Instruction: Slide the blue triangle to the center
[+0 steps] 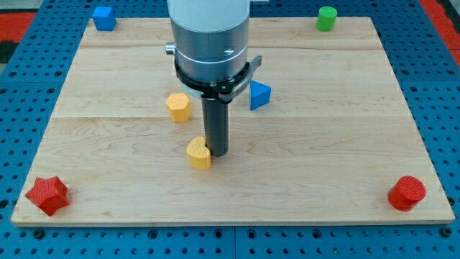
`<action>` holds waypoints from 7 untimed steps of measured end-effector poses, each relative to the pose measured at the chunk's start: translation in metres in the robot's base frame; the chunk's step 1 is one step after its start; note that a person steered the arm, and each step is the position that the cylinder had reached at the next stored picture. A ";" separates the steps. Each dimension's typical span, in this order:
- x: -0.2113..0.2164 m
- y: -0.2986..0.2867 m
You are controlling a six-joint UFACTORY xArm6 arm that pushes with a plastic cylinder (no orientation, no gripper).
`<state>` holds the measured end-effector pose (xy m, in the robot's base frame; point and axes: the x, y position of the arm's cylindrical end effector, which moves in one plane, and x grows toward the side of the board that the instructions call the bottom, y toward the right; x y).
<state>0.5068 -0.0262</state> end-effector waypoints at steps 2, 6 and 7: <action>0.000 0.006; -0.076 0.103; -0.083 0.103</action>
<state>0.4242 0.0765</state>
